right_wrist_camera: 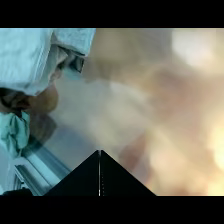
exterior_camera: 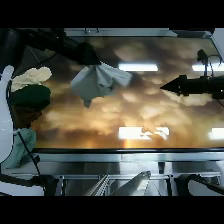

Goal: Fold the shirts.

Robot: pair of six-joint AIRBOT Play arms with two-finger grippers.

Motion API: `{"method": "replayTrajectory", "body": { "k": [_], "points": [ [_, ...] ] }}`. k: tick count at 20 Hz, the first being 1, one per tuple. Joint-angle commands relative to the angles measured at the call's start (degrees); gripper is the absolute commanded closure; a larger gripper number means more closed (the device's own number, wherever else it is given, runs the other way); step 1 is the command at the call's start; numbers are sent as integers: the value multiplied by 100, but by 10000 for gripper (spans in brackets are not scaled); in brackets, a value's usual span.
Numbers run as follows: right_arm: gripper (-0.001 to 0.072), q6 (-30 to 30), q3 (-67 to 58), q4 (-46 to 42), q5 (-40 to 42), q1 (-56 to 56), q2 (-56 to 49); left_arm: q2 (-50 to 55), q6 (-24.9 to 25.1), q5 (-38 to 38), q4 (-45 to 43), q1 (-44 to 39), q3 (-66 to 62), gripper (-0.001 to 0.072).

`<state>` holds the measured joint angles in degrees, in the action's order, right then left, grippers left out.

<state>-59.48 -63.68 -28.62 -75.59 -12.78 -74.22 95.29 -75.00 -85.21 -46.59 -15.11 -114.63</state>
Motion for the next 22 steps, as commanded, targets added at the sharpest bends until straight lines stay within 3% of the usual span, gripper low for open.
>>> {"method": "replayTrajectory", "body": {
  "k": [1,3,5,8,11,12,14,15,18,20,22],
  "points": [
    [700,-468,-772,-599,-293,122,4,-389,-7,-269,527,-809,439,694],
    [699,-487,-800,-599,-297,186,2,-756,192,-87,929,-1272,894,693],
    [699,-487,-798,-715,-297,179,2,-1119,413,249,713,-1486,973,693],
    [699,-487,-798,-765,-466,181,2,-1250,-337,590,-1019,-1482,979,693],
    [699,-490,-798,-772,-549,184,2,-977,-409,636,-951,-1379,1397,690],
    [691,-507,-798,-785,-551,181,2,-861,-387,673,-885,-1377,1552,466],
    [311,-557,-791,-807,-581,179,2,-656,-389,693,-916,-1244,1620,131],
    [287,-616,-785,-920,-658,179,2,-623,-391,693,-920,-1121,1620,-13],
    [283,-933,-564,-1626,-933,181,4,-643,-557,234,-935,-553,1624,-11],
    [274,-1040,70,-1547,-931,225,85,-693,-632,-544,-933,-267,1770,-9],
    [274,-881,1027,-1381,-713,463,267,-1016,-621,-688,-929,-216,2533,-10]
  ]
}}
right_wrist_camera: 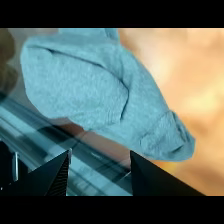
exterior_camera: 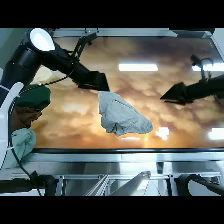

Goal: Fold the shirts.

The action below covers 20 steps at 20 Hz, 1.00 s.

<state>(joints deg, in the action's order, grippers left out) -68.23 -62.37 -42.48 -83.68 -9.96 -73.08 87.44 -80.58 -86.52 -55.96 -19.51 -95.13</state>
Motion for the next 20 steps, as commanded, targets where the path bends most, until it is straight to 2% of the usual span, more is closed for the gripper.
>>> {"method": "replayTrajectory", "body": {
  "k": [1,3,7,10,13,14,15,16,18,20],
  "points": [
    [274,114,1379,131,367,352,232,-459,-37,-404,15,157,1110,-9],
    [274,540,2094,590,990,728,238,-933,22,166,17,-79,2321,-10],
    [274,970,2369,1154,1609,1316,-223,-1257,20,2173,57,-791,4113,9],
    [274,997,2369,1163,1888,1381,-656,-778,109,2970,63,-1097,4168,10],
    [274,927,2369,1167,1917,1340,-846,-229,129,3073,55,-1209,3523,11],
    [274,813,2367,1167,1930,1338,-824,-85,238,2990,52,-1213,3276,77],
    [274,796,2367,1167,2002,1327,-826,26,328,2872,35,-1207,3069,411],
    [274,796,2367,1165,2149,1311,-831,98,411,2763,15,-1172,2905,707],
    [274,802,2299,1169,2275,1244,-833,142,509,2509,15,-1080,2634,693],
    [274,826,1971,1143,1923,984,-824,129,579,2291,11,-931,2461,693]
  ]
}}
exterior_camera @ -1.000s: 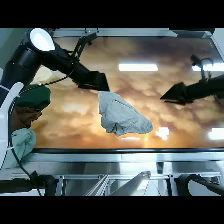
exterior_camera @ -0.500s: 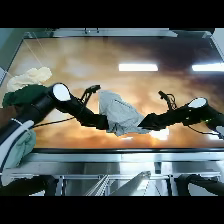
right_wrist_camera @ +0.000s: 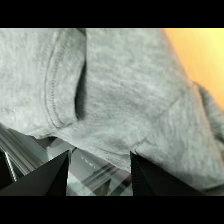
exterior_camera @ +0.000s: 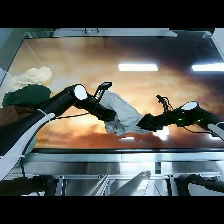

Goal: Fold the shirts.

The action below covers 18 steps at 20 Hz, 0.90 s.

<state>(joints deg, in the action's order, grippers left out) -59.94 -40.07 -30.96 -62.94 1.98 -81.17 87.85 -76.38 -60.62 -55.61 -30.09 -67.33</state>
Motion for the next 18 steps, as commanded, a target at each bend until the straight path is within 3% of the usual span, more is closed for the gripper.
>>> {"method": "replayTrajectory", "body": {
  "k": [1,2,4,7,11,12,13,15,18],
  "points": [
    [274,-9,-459,-96,-275,-407,-15,87,192,-422,-24,227,-365,693],
    [267,-17,-629,-267,-308,-634,-15,87,199,-481,-17,308,-363,693],
    [39,-293,-763,-704,-109,-1078,-35,87,199,-605,-17,433,-358,693],
    [38,-284,-739,-761,-157,-1123,-260,87,201,-654,-11,551,-361,692],
    [55,7,-743,-433,-164,-238,-691,87,286,-708,15,546,-361,692],
    [332,197,-743,-229,-229,-57,-706,83,302,-765,15,546,-361,692],
    [709,459,-756,35,-361,44,-693,52,310,-800,13,568,-361,692],
    [700,852,-892,660,-929,50,-649,-162,352,-772,20,693,-363,693],
    [701,914,-1445,1075,-1976,-260,-254,-942,348,-737,26,1152,-376,693]
  ]
}}
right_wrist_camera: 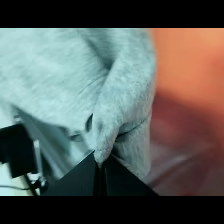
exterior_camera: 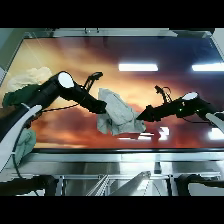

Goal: Fold the shirts.

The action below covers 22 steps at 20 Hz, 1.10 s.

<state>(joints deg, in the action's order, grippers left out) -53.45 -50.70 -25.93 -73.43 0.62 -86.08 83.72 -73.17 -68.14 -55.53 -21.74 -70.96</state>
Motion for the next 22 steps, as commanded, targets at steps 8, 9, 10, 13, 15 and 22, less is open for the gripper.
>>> {"method": "replayTrajectory", "body": {
  "k": [8,9,10,13,15,22],
  "points": [
    [700,507,-2378,3359,-1241,-1801,2879,-3248,31,-212,800,1805,-1958,692],
    [699,505,-2581,3359,-1029,-1963,3161,-3530,17,-118,804,1985,-2312,691],
    [700,507,-2776,3344,-789,-2111,3434,-3742,-33,-42,815,2159,-2621,691],
    [700,817,-3279,3324,-15,-2277,4004,-4155,-57,0,1117,2553,-3322,690],
    [700,1058,-3563,2820,975,-2197,4135,-4022,-68,107,1174,2671,-3729,689],
    [700,391,-3595,1237,1137,-848,2140,-1311,-588,-1119,1309,1998,-3982,690]
  ]
}}
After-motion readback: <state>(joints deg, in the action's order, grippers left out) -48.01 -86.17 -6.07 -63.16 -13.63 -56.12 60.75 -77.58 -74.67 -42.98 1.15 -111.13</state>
